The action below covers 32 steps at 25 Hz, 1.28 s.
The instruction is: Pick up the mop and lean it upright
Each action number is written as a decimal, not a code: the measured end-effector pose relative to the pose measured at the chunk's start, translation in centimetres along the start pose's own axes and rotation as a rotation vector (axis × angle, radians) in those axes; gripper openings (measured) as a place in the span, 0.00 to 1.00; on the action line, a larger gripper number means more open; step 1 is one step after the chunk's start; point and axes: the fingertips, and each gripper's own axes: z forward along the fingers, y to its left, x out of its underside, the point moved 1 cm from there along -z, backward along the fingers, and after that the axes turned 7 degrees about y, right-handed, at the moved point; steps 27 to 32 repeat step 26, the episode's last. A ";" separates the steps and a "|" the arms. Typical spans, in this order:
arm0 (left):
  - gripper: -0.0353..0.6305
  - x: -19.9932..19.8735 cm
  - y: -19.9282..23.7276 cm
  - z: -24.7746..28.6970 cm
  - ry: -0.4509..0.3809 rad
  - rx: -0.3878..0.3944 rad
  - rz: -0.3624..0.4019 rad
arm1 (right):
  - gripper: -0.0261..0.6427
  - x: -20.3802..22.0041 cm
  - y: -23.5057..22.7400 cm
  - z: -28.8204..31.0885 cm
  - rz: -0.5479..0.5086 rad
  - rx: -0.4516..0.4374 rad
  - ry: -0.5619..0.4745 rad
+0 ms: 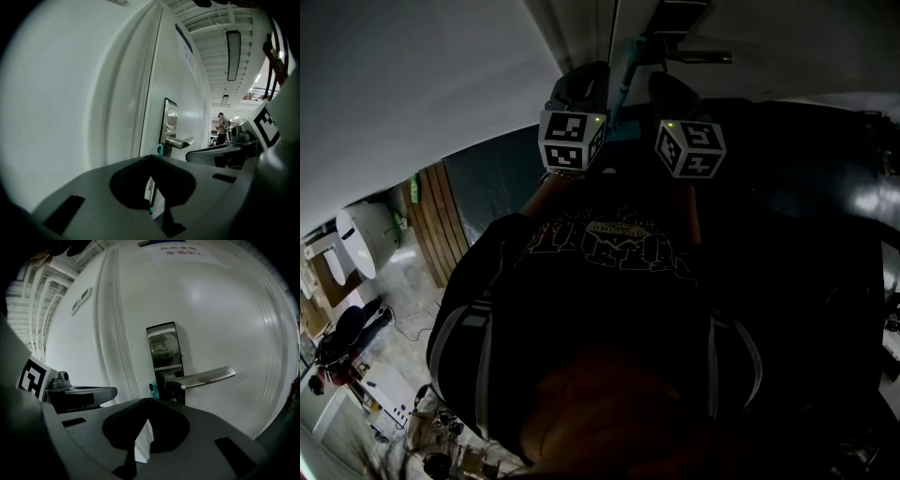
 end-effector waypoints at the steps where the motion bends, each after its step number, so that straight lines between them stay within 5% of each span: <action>1: 0.12 0.2 0.0 -0.1 0.001 0.002 -0.003 | 0.07 0.1 0.1 -0.1 -0.005 0.003 0.001; 32: 0.12 1.3 0.4 -2.1 0.005 0.008 0.010 | 0.07 1.3 1.7 -0.9 0.001 0.014 0.003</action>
